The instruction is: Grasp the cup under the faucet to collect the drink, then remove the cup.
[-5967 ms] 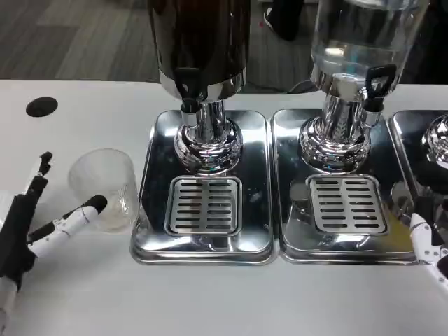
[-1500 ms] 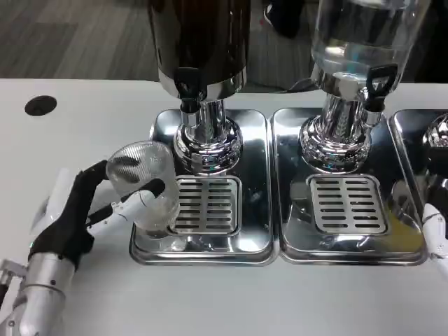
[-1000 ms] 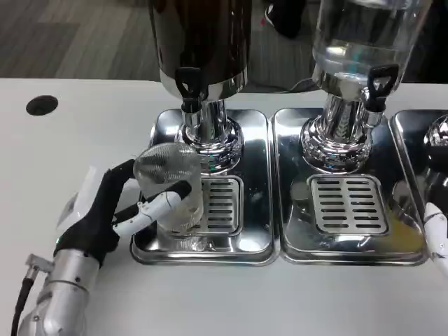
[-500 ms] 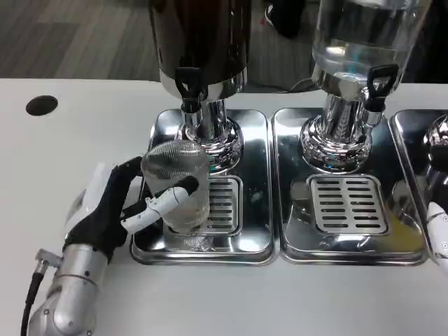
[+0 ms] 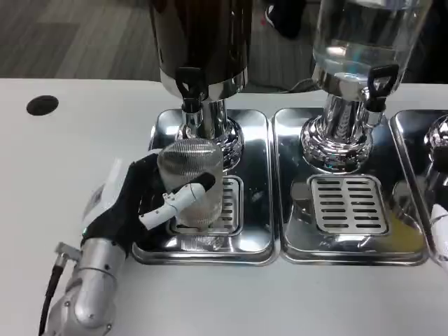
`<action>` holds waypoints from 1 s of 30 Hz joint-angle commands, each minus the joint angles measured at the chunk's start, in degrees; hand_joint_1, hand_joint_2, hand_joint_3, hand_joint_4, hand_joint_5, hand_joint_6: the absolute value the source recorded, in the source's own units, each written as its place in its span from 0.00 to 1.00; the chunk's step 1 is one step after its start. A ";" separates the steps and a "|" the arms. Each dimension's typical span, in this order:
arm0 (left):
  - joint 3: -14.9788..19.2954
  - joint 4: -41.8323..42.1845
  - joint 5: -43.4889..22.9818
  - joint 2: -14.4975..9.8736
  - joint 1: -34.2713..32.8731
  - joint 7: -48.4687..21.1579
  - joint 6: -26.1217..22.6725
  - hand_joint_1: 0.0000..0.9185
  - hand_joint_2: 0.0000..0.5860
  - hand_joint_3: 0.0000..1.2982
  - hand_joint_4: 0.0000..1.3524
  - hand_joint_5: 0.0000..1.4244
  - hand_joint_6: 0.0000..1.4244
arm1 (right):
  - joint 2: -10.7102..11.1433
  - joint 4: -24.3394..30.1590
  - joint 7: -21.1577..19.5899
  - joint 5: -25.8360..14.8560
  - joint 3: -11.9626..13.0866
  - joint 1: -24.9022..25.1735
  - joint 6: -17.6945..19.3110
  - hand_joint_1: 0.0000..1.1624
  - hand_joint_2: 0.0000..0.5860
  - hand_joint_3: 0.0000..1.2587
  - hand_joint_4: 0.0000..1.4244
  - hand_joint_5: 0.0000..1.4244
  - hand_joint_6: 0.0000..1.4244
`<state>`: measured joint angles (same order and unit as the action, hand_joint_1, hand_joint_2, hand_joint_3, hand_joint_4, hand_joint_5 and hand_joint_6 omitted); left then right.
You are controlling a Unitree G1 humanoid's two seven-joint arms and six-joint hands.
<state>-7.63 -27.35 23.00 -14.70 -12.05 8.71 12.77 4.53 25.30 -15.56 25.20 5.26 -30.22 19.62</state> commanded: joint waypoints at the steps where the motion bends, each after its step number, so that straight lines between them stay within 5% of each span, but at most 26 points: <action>1: -0.72 0.35 0.42 0.44 -0.83 0.19 -0.91 0.27 0.42 0.32 0.34 0.18 0.15 | -0.29 0.20 -0.09 -0.98 0.73 -0.32 1.14 0.62 0.77 0.33 0.29 0.24 0.27; 9: -0.28 1.15 0.02 -0.07 -0.44 0.08 -0.83 0.25 0.40 0.31 0.31 0.18 0.15 | -0.32 0.15 0.03 -1.35 1.02 -0.10 1.29 0.62 0.77 0.33 0.29 0.24 0.27; 14: 0.09 1.96 -0.18 -0.80 0.17 -0.16 -0.64 0.22 0.37 0.16 0.12 0.18 0.15 | -0.53 0.18 -0.09 -0.98 0.66 -0.03 1.39 0.62 0.77 0.33 0.29 0.24 0.27; 19: 0.19 2.10 -0.37 -1.10 0.55 -0.38 -0.47 0.22 0.31 0.08 0.06 0.17 0.14 | -0.70 0.30 -0.24 -0.82 0.64 -0.15 1.64 0.63 0.78 0.33 0.29 0.24 0.27; 30: 0.45 2.32 -1.09 -1.19 0.76 -0.75 0.18 0.19 0.19 0.10 0.03 0.16 0.14 | -1.20 0.73 -0.15 -0.67 0.93 -0.11 1.91 0.64 0.77 0.33 0.29 0.25 0.27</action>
<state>-7.60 -26.25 22.61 -15.33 -11.63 8.33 12.18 3.37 25.27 -15.54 24.59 5.77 -30.44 20.47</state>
